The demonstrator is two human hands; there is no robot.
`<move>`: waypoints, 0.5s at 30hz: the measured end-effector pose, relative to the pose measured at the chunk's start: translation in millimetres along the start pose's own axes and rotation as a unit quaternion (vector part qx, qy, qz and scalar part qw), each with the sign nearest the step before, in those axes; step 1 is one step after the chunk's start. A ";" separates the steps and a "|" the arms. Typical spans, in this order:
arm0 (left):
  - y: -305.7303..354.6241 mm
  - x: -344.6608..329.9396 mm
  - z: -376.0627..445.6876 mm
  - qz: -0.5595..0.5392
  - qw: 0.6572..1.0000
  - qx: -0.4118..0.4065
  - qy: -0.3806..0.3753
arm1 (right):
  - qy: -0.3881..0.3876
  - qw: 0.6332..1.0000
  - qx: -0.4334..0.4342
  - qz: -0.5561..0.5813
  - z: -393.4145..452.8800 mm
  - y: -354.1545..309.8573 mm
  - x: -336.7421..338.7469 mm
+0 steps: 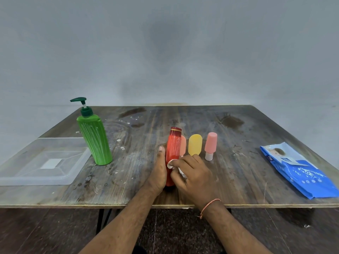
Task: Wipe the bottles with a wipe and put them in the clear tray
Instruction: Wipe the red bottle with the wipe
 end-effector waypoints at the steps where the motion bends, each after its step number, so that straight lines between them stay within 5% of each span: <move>1: -0.5 -0.3 0.2 0.001 1.000 0.001 0.000 | 0.009 1.000 -0.005 -0.004 -0.3 0.2 -0.4; 15: -3.7 -3.8 1.9 -0.018 1.000 0.024 -0.008 | 0.035 0.999 -0.025 -0.006 -1.6 5.1 -1.0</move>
Point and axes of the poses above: each hand's wrist, its own z-axis towards the middle knuckle, its own x-axis out of the back of the hand, y = z × x, the point moved 2 cm from there along z, towards the middle knuckle, and after that the axes turned 2 degrees about -y, right-handed, at the moved point
